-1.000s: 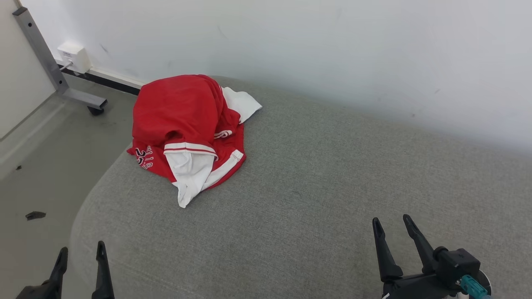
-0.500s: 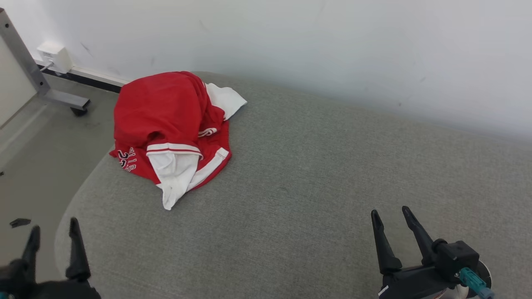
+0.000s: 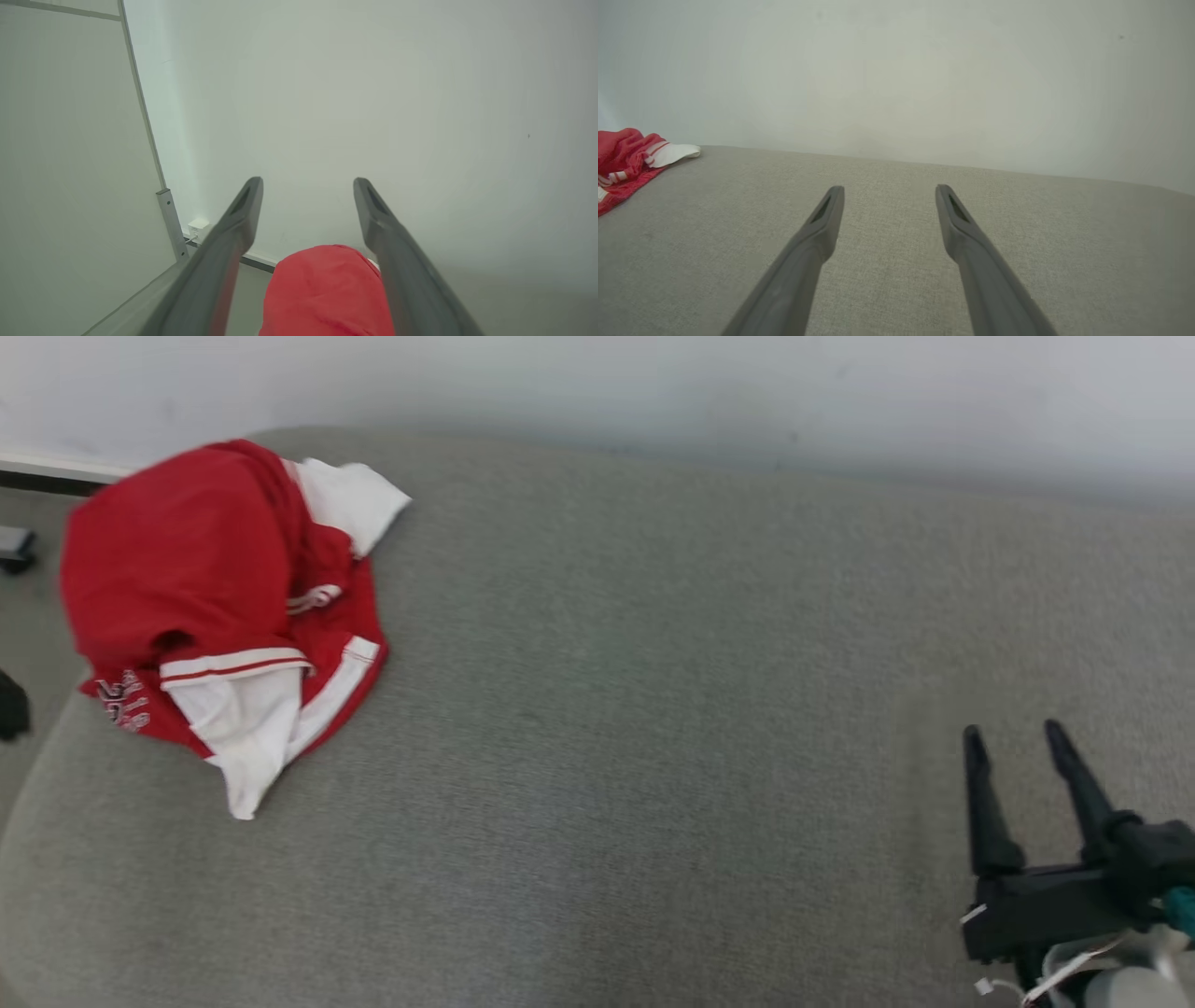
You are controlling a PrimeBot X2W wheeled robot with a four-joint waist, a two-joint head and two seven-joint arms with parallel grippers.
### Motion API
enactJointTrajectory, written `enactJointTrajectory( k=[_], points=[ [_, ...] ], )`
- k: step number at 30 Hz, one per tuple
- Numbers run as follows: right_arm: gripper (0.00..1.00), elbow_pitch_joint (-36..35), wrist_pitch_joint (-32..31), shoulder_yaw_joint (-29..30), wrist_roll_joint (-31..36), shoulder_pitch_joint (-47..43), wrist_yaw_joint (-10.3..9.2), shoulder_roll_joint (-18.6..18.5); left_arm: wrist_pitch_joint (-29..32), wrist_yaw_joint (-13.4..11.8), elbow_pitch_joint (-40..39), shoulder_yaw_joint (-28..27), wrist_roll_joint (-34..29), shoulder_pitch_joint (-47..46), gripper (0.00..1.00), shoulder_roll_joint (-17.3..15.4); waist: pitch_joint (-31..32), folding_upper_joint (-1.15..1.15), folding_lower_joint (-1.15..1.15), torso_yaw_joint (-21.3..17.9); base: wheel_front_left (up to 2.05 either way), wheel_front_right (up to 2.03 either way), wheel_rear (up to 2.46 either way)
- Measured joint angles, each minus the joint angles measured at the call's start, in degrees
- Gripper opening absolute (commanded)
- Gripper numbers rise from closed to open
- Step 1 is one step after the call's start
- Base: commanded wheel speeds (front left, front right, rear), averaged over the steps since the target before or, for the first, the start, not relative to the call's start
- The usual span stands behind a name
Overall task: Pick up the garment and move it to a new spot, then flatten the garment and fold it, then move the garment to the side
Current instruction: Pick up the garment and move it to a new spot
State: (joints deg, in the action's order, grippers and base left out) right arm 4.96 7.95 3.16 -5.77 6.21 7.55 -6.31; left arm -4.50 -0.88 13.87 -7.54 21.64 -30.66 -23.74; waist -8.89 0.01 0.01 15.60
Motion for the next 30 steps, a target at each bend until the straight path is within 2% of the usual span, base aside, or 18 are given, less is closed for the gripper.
enactJointTrajectory(
  k=[7, 13, 22, 30],
  points=[
    [1.00, -4.54, -0.48, 4.53, 0.42, 1.18, 0.00, -1.23, 1.56, 1.24, 10.71, -0.90, 1.21, -11.06, 1.00, -4.50, -6.15, 0.00, 0.01, -4.72, 0.00, 0.00, 0.00],
    [1.00, -7.33, -1.40, 5.97, 0.80, 1.18, 0.00, -1.53, 2.90, 2.09, 20.93, -0.32, 1.66, -16.34, 1.00, -5.84, -11.01, 0.00, 0.01, -8.29, 0.00, 0.00, 0.00],
    [1.00, -9.89, -2.47, 6.57, 0.81, 2.01, 0.00, -2.76, 4.71, 4.53, 36.34, 1.08, 2.57, -20.86, 1.00, -6.79, -16.71, 0.01, 0.02, -11.39, 0.00, 0.00, 0.00],
    [1.00, -11.35, -3.75, 6.02, 1.38, 2.15, 0.00, -3.25, 6.70, 6.30, 46.88, 1.99, 3.79, -23.14, 1.00, -6.05, -18.21, 0.01, 0.00, -11.79, 0.00, 0.00, 0.00]
  ],
)
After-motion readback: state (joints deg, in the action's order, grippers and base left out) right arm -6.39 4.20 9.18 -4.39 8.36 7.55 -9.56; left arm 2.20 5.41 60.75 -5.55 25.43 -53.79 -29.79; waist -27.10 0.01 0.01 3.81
